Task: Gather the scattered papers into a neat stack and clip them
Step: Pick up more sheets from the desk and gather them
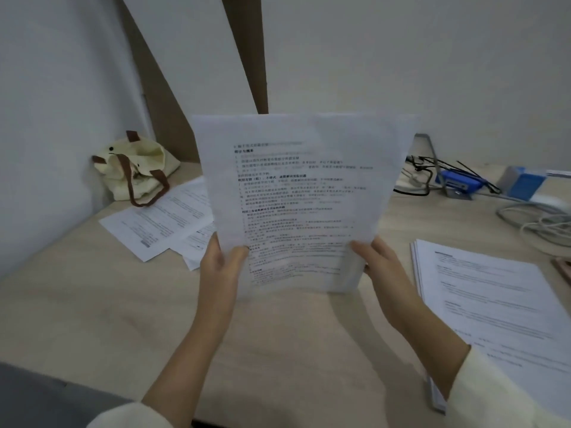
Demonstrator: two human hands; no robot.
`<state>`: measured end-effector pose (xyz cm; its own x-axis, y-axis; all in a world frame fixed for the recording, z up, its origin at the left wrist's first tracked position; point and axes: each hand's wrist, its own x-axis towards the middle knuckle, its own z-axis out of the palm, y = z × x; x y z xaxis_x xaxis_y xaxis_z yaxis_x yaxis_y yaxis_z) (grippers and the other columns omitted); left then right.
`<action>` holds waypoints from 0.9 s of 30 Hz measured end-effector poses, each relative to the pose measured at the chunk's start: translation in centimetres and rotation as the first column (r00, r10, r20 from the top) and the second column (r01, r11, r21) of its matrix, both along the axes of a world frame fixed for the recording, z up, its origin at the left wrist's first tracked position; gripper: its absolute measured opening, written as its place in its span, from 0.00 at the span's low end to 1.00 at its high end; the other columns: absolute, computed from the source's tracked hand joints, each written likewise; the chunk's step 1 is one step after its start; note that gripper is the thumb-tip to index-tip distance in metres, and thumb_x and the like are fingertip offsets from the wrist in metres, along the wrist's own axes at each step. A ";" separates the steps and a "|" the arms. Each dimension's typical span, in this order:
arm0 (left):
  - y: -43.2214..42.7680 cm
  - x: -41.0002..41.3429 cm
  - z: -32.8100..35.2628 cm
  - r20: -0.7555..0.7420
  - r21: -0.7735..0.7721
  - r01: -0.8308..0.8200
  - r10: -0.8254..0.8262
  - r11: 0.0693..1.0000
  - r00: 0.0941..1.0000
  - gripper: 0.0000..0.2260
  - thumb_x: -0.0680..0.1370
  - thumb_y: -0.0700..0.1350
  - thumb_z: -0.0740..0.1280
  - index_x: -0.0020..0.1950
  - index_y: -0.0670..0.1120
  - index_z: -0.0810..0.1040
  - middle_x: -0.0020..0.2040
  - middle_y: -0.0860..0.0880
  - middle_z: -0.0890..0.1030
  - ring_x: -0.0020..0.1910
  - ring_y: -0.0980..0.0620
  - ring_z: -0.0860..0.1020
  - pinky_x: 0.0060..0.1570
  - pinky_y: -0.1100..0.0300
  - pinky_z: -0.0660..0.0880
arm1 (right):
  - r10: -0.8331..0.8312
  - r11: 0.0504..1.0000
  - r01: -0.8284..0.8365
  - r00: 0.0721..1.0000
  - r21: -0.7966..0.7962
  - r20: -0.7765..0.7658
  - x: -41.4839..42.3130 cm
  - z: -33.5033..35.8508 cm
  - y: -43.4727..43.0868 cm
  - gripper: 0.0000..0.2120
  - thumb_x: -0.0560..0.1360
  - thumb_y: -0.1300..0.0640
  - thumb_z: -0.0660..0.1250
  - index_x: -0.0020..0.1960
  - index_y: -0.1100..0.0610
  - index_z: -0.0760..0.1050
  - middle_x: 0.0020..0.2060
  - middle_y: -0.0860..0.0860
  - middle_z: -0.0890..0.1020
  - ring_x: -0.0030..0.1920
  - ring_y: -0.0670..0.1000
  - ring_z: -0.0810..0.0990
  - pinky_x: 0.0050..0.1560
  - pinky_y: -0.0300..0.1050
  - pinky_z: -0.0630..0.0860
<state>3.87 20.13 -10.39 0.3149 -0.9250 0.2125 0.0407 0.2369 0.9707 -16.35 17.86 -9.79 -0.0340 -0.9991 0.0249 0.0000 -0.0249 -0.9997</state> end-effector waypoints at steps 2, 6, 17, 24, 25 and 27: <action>0.1 -0.4 -0.6 0.003 0.036 0.020 -0.020 0.999 1.000 0.16 0.77 0.37 0.61 0.59 0.55 0.75 0.54 0.58 0.81 0.53 0.61 0.79 0.50 0.64 0.73 | 0.005 0.998 -0.002 0.999 0.062 -0.049 -0.4 -0.4 0.3 0.12 0.79 0.59 0.56 0.59 0.50 0.74 0.54 0.44 0.80 0.57 0.46 0.77 0.50 0.39 0.73; -0.5 -1.6 -0.3 0.044 0.083 0.059 -0.063 0.995 0.997 0.13 0.77 0.40 0.62 0.58 0.55 0.74 0.55 0.58 0.80 0.53 0.62 0.79 0.50 0.64 0.75 | -0.085 0.991 0.096 0.989 0.088 -0.125 -2.6 0.5 0.9 0.11 0.79 0.56 0.58 0.57 0.53 0.76 0.54 0.49 0.81 0.56 0.50 0.78 0.57 0.49 0.73; -1.6 -13.7 -1.2 0.047 0.356 0.421 -0.466 0.834 0.884 0.09 0.78 0.43 0.62 0.58 0.49 0.72 0.55 0.49 0.82 0.52 0.47 0.82 0.55 0.41 0.77 | -0.376 0.893 0.430 0.876 0.134 -0.302 -15.4 0.7 6.5 0.07 0.78 0.58 0.58 0.49 0.52 0.75 0.39 0.48 0.82 0.35 0.49 0.81 0.28 0.39 0.74; -1.4 -21.4 -5.0 0.170 0.446 0.499 -0.618 0.743 0.767 0.10 0.75 0.45 0.61 0.55 0.52 0.74 0.58 0.48 0.78 0.56 0.50 0.78 0.59 0.46 0.75 | -0.457 0.793 0.597 0.716 0.123 -0.528 -21.6 -2.7 9.4 0.08 0.77 0.60 0.58 0.51 0.54 0.75 0.42 0.58 0.81 0.38 0.54 0.77 0.35 0.45 0.69; -1.6 -22.0 -5.8 0.219 0.447 0.478 -0.610 0.757 0.762 0.12 0.73 0.46 0.61 0.56 0.53 0.74 0.60 0.49 0.76 0.58 0.50 0.76 0.60 0.46 0.74 | -0.457 0.783 0.613 0.682 0.106 -0.571 -22.1 -3.2 9.5 0.09 0.77 0.61 0.58 0.52 0.56 0.75 0.44 0.58 0.81 0.41 0.55 0.78 0.37 0.46 0.70; -1.7 -22.9 -7.0 0.283 0.447 0.456 -0.605 0.769 0.744 0.19 0.71 0.44 0.61 0.62 0.50 0.72 0.64 0.51 0.70 0.63 0.51 0.72 0.64 0.47 0.71 | -0.443 0.769 0.636 0.601 0.062 -0.666 -22.7 -4.2 9.6 0.12 0.76 0.65 0.59 0.56 0.58 0.76 0.49 0.58 0.81 0.49 0.57 0.77 0.44 0.47 0.70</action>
<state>-19.05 18.47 -17.35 -0.2914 -0.9457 -0.1443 -0.3354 -0.0402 0.9412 -39.06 27.46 -14.03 -0.6435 -0.7651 -0.0205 -0.5006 0.4411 -0.7449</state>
